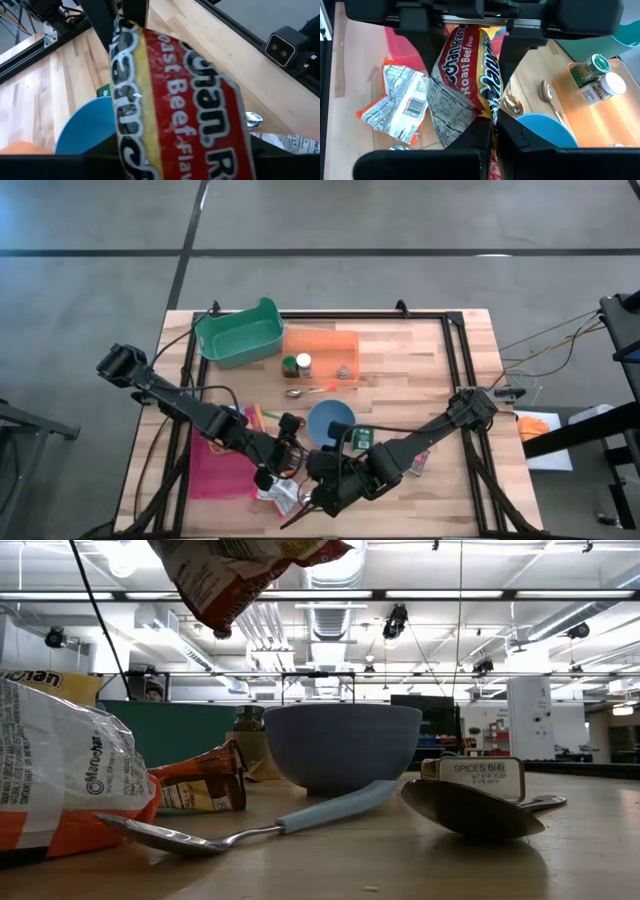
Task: Pick & Place Food Item
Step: Put the red noodle pack into the pink bin
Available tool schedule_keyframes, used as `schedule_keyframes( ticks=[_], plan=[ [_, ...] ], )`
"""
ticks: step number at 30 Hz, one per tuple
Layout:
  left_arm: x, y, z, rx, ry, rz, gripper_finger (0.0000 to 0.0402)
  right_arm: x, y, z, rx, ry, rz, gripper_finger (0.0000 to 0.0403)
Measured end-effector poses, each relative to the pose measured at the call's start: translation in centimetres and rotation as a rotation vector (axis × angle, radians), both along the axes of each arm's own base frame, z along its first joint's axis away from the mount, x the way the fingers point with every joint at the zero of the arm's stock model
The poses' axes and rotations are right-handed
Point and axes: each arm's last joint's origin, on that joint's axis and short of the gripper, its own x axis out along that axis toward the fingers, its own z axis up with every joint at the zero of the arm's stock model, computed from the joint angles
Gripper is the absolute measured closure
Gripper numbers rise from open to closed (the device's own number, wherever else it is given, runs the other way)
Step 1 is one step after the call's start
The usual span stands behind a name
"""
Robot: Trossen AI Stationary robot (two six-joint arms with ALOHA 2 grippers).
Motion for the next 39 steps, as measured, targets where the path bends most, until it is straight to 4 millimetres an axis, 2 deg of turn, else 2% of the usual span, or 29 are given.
schedule_keyframes(
  ticks=[6, 11, 14, 22, 26, 30, 34, 39],
  plan=[
    [0.0, 0.0, 0.0, -0.003, 0.0, -0.004, 0.0274, 0.1, 0.4, 0.1, -0.004, -0.003, 0.056, 0.0394],
    [0.0, 0.0, 0.0, -0.003, 0.003, -0.006, 0.0292, 0.1, 0.6, 0.1, 0.053, 0.019, 0.092, 0.0388],
    [-0.1, 0.0, 0.0, 0.0, 0.009, -0.005, 0.0294, 0.2, 0.6, -0.1, 0.074, 0.031, 0.109, 0.0358],
    [-0.3, 0.2, -0.3, -0.013, 0.065, 0.038, 0.0296, 0.2, 0.5, 0.0, 0.07, 0.04, 0.116, 0.0217],
    [-0.5, 0.2, 0.3, -0.07, 0.122, 0.112, 0.0296, 0.1, 0.4, 0.7, 0.059, 0.028, 0.134, 0.017],
    [-0.8, 0.4, 1.4, -0.092, 0.204, 0.178, 0.0297, 0.1, 0.4, 1.4, 0.064, 0.012, 0.136, 0.0145],
    [-1.5, 0.6, 2.8, -0.089, 0.304, 0.247, 0.0297, -0.3, 0.1, 2.2, 0.051, 0.012, 0.124, 0.0139],
    [-3.5, 0.2, 3.9, -0.076, 0.426, 0.311, 0.0297, -1.8, -0.2, 3.2, -0.021, 0.002, 0.04, 0.0138]
  ],
)
